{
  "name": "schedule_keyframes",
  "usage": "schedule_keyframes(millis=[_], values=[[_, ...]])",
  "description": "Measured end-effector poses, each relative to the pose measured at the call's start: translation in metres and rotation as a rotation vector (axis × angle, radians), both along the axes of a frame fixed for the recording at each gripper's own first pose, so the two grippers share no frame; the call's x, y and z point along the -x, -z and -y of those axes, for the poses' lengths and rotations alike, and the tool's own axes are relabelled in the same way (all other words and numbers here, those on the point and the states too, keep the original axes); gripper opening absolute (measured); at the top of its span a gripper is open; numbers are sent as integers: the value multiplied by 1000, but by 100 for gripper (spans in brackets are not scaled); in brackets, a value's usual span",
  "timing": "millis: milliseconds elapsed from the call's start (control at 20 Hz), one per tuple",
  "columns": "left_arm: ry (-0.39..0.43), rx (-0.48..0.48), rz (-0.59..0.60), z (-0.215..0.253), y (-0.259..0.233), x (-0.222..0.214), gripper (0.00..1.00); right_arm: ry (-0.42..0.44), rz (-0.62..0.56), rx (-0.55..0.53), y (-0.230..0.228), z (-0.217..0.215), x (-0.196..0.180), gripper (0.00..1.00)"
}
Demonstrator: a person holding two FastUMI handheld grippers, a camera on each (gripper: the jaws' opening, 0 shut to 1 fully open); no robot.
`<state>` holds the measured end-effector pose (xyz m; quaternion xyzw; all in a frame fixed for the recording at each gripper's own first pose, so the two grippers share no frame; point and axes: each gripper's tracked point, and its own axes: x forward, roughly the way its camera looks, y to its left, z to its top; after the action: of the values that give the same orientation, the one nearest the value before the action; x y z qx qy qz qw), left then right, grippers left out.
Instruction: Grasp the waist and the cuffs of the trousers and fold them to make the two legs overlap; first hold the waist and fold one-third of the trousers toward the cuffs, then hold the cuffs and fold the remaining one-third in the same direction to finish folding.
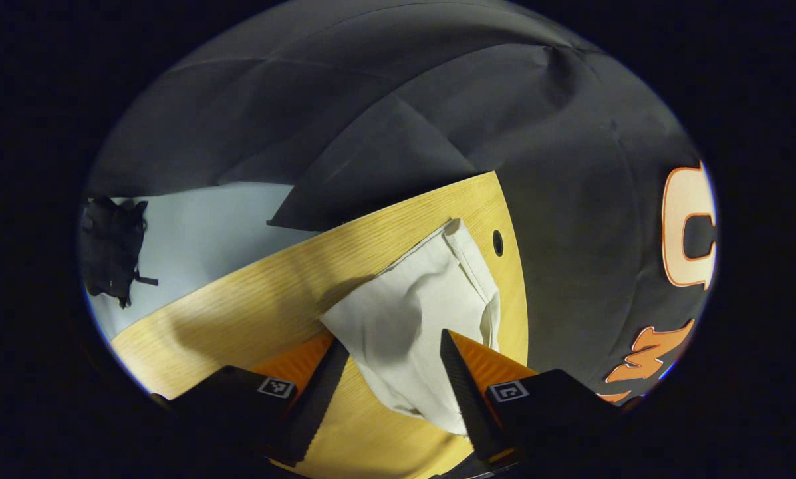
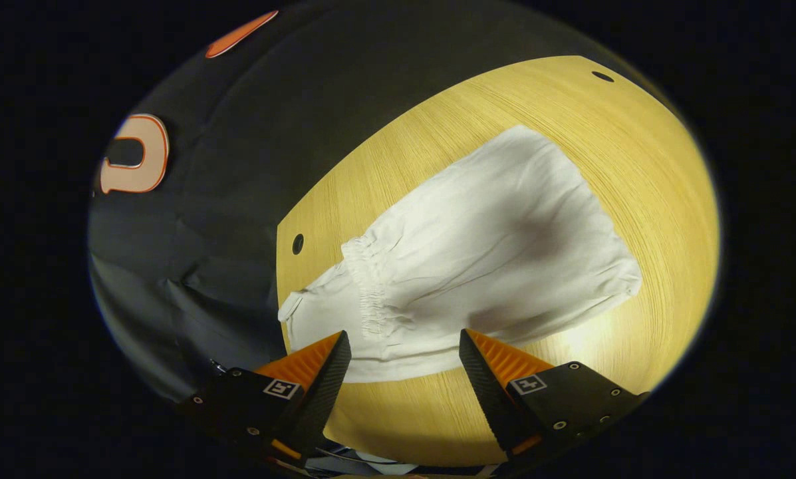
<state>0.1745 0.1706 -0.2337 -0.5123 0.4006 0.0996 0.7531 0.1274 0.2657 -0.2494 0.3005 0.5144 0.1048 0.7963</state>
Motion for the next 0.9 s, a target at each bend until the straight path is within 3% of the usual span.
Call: schedule_keyframes(millis=[100,200,250,350,450,900], values=[[0,-17,-32,-1,11,-4,75,10,-5,-9,-1,2,2,99],[-18,-7,-51,-2,14,-7,6,17,-1,-3,0,7,3,100],[1,-9,-38,6,24,-15,11,21,2,1,0,10,4,100],[13,-32,10,3,4,-18,4,27,9,5,-2,18,6,98],[48,-83,64,3,-13,-23,4,34,17,5,-3,23,8,98],[223,-271,301,58,-137,-60,4,74,53,-19,-12,61,18,98]])
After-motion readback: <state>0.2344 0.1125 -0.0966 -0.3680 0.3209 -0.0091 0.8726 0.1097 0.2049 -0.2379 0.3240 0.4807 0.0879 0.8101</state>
